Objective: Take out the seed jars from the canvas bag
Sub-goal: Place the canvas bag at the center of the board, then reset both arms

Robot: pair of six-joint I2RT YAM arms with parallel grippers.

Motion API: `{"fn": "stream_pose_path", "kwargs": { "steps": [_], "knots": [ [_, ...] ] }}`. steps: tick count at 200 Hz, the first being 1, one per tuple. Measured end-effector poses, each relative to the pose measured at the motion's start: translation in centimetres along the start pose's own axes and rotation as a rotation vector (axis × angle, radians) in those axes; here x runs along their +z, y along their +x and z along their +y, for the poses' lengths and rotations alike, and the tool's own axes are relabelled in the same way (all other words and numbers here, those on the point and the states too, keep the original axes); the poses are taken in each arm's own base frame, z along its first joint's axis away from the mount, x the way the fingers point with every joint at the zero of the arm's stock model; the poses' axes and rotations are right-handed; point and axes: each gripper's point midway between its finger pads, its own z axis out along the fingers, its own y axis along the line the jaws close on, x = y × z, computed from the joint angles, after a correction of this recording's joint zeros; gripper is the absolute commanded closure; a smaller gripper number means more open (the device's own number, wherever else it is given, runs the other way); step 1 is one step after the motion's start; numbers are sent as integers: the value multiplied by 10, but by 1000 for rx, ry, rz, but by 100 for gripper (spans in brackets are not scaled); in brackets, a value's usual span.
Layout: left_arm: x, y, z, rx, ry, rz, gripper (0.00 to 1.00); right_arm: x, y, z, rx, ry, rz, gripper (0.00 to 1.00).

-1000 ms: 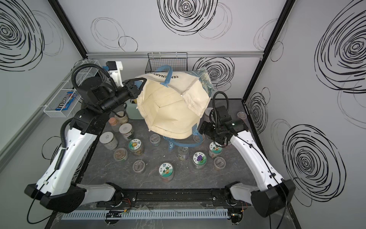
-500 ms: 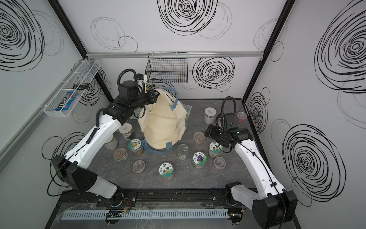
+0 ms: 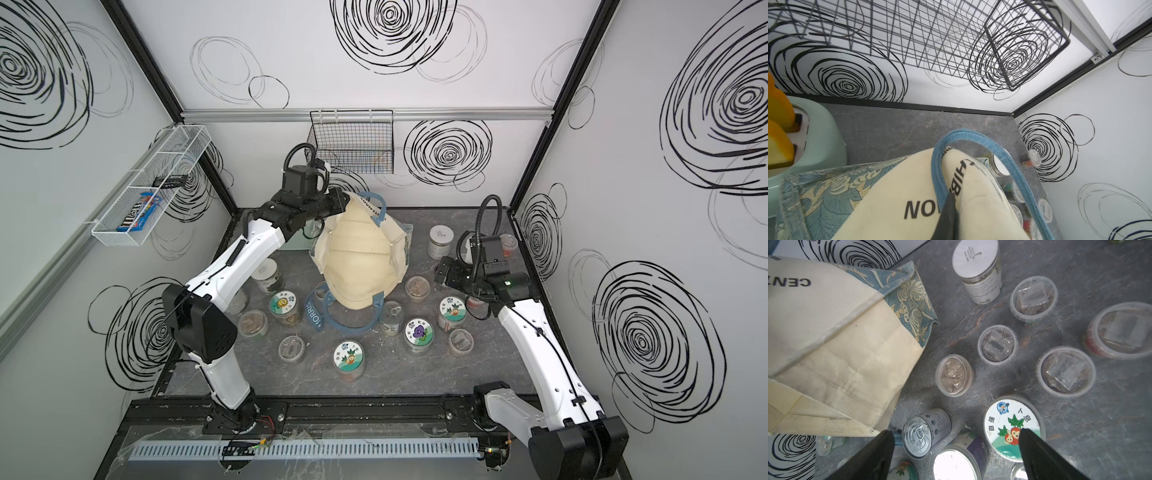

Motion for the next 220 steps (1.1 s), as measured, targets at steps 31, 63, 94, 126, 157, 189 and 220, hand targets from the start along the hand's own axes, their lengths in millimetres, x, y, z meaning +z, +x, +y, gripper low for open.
{"fn": "stream_pose_path", "kwargs": {
  "steps": [31,63,94,126,157,189,220],
  "knots": [
    [27,-16,11,14,-21,5,34,4,-3,-11,-2,3,-28,3],
    [31,-16,23,44,-78,22,7,-1,-22,-17,1,-24,-106,3],
    [5,-29,6,96,-79,-30,4,-14,-39,-20,-16,-78,-207,3],
    [-61,-34,-23,148,-38,-117,4,-29,-54,-20,-56,-97,-304,3],
    [-124,-18,-17,163,-29,-222,4,-39,-62,-20,-89,-97,-366,3],
    [-162,25,24,153,-104,-291,4,-57,-66,-23,-110,-78,-457,3],
    [-183,76,73,132,-188,-345,4,-77,-61,-29,-125,-71,-599,3]
  ]
}}
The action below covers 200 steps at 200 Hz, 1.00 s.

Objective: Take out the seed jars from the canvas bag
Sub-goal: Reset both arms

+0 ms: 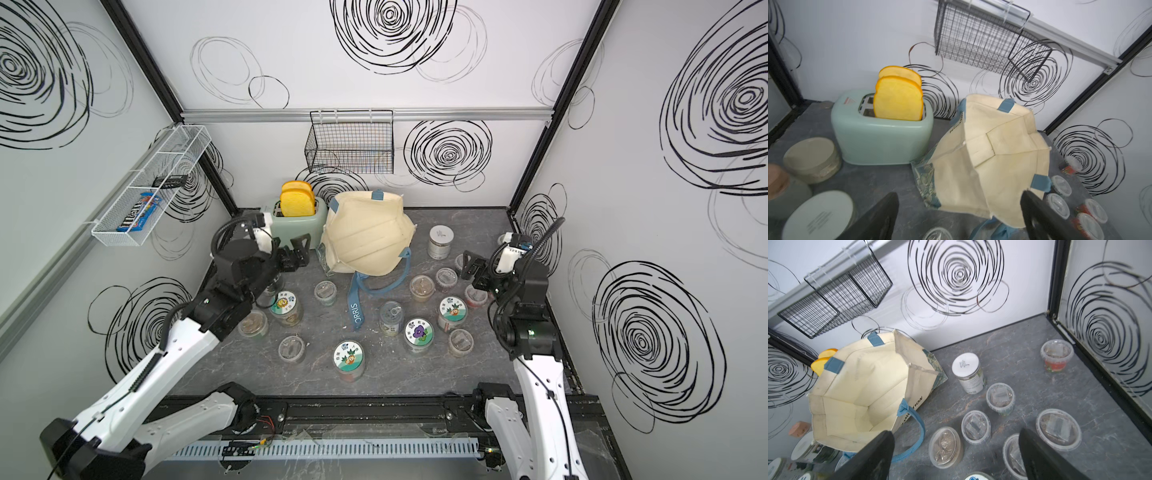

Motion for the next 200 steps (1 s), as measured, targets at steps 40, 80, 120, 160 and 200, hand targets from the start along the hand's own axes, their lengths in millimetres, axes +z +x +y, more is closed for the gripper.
{"fn": "stream_pose_path", "kwargs": {
  "steps": [40,80,120,160,200],
  "knots": [
    [-21,57,54,3,-130,-47,4,-16,-3,-13,-20,35,-169,3],
    [-27,75,78,47,-224,-120,4,-23,33,-47,-49,112,-340,3],
    [-23,84,100,140,-305,-188,4,-15,73,-87,-58,232,-402,3],
    [-20,122,125,262,-350,-179,4,-1,99,-107,-61,297,-366,3],
    [-18,103,142,233,-402,-230,4,8,99,-111,-64,316,-354,3]
  ]
}}
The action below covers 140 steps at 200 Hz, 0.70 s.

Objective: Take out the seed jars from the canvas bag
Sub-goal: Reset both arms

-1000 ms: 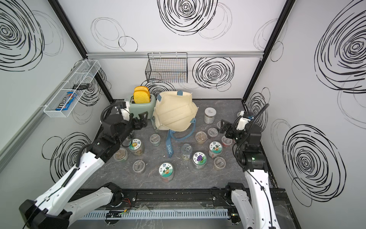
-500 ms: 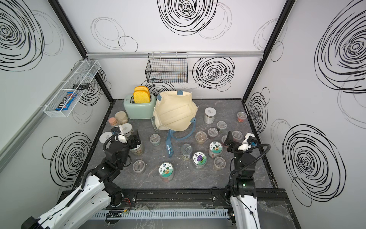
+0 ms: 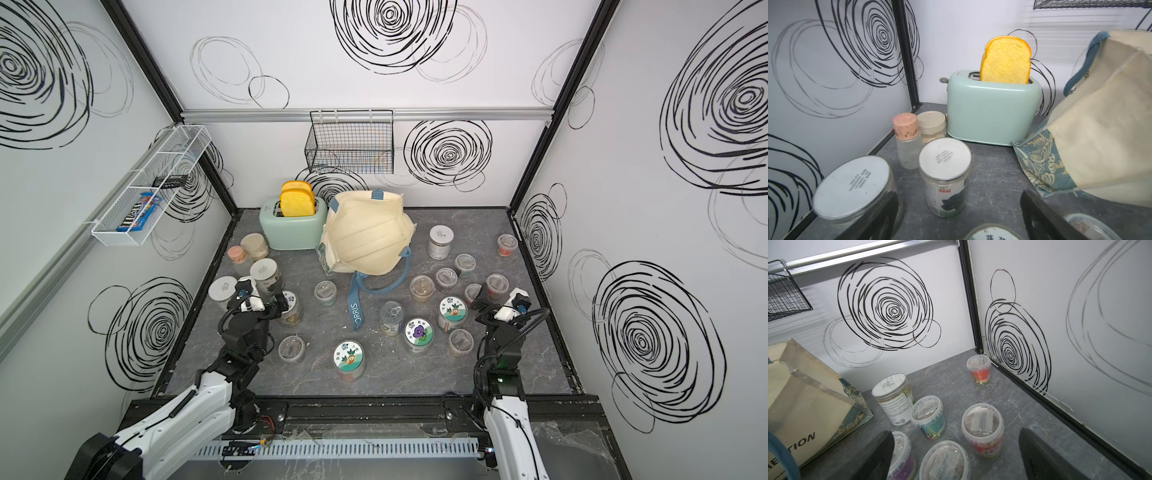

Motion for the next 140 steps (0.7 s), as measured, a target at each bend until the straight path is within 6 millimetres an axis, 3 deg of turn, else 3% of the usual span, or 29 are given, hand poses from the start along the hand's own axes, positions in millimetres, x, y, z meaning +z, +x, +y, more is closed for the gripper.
{"fn": "stream_pose_path", "kwargs": {
  "steps": [59,98,140],
  "knots": [
    [4,3,-6,33,2,14,4,16,32,-2,-23,12,110,3],
    [12,36,-6,98,-5,87,4,26,65,1,-63,-11,220,3],
    [26,38,-1,94,-23,77,4,45,62,14,-79,-47,218,2]
  ]
}}
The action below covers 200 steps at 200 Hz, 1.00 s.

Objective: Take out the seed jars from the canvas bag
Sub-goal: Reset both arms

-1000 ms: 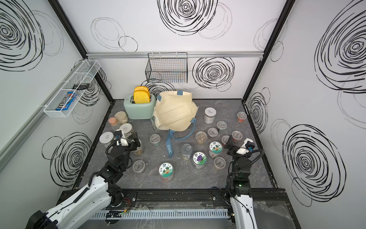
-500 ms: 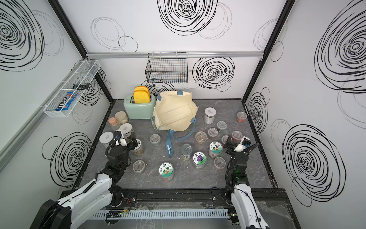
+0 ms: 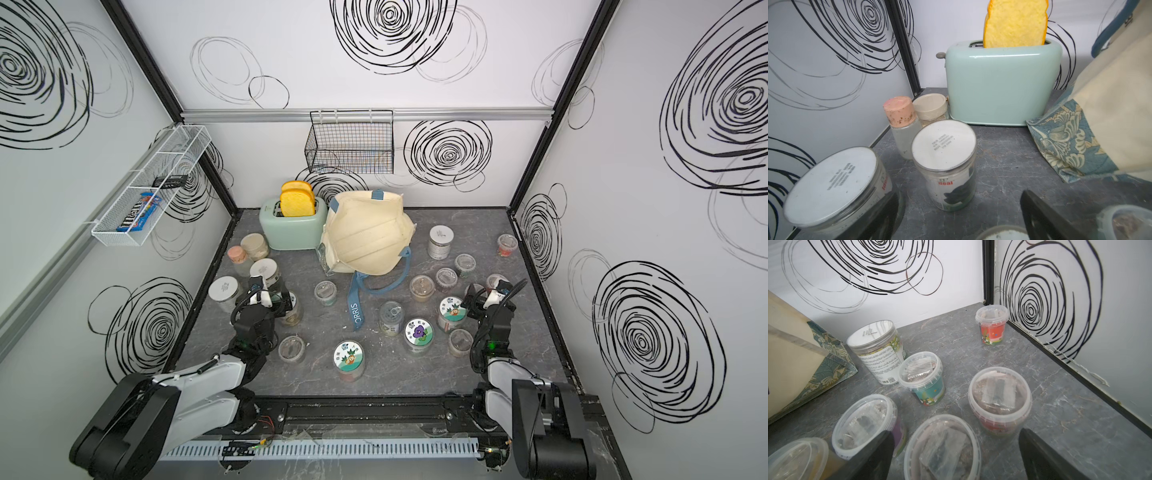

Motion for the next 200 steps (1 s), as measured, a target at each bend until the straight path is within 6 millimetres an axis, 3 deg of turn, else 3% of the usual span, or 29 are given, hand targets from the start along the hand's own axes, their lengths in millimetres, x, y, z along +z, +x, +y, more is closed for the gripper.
{"fn": "stream_pose_path", "kwargs": {
  "steps": [43,101,141,200],
  "knots": [
    [16,-8,-7,-4,39,-32,4,17,-17,27,-75,-77,-39,3],
    [28,-23,1,-47,78,-100,4,15,-7,35,-137,-132,-61,3],
    [32,4,0,-46,127,-64,4,17,3,43,-178,-173,-49,3],
    [38,-8,-9,-55,183,-95,4,36,-8,58,-209,-209,-48,3]
  ]
}}
